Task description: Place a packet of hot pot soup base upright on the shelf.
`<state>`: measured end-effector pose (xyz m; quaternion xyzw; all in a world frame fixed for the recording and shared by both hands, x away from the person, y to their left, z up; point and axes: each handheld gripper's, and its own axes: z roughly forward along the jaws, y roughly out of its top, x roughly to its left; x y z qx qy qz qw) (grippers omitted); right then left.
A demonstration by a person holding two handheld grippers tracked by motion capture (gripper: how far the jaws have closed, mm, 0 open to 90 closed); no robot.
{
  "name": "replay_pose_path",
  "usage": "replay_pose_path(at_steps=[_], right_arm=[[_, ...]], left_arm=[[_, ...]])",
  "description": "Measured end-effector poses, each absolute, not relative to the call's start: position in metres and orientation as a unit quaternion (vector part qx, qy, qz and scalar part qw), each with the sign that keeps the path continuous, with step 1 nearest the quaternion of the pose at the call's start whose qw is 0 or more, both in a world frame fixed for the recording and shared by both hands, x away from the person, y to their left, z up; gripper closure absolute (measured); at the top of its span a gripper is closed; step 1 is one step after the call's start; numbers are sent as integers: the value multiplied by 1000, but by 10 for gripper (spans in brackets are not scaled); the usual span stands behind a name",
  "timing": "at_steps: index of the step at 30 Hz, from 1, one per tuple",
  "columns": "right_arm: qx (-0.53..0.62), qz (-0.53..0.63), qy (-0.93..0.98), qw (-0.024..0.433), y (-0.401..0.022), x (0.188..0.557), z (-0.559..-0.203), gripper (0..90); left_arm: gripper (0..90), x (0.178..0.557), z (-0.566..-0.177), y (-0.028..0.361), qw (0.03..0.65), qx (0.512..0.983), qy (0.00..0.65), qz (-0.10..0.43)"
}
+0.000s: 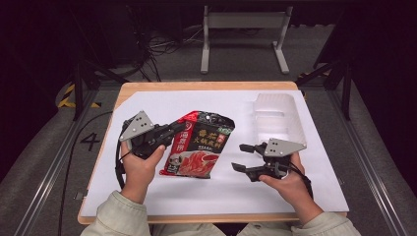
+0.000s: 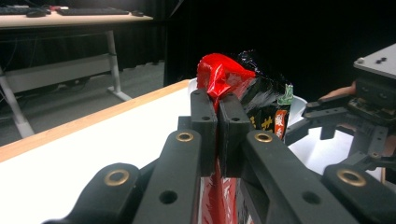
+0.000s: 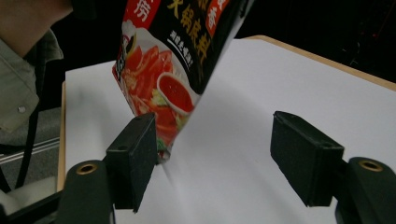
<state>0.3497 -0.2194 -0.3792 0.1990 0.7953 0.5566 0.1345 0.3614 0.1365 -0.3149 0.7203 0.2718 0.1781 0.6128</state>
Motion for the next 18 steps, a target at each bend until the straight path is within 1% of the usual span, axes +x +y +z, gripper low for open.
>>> replay_pose_path(at_steps=[8, 12, 18], right_arm=[[187, 570, 791, 121, -200, 359, -377, 308], [187, 585, 782, 104, -192, 363, -378, 312], [183, 594, 777, 101, -183, 366, -379, 316]], left_arm=[[873, 360, -314, 127, 615, 725, 259, 173], [874, 357, -313, 123, 622, 722, 253, 168], [873, 353, -312, 117, 627, 722, 242, 164]])
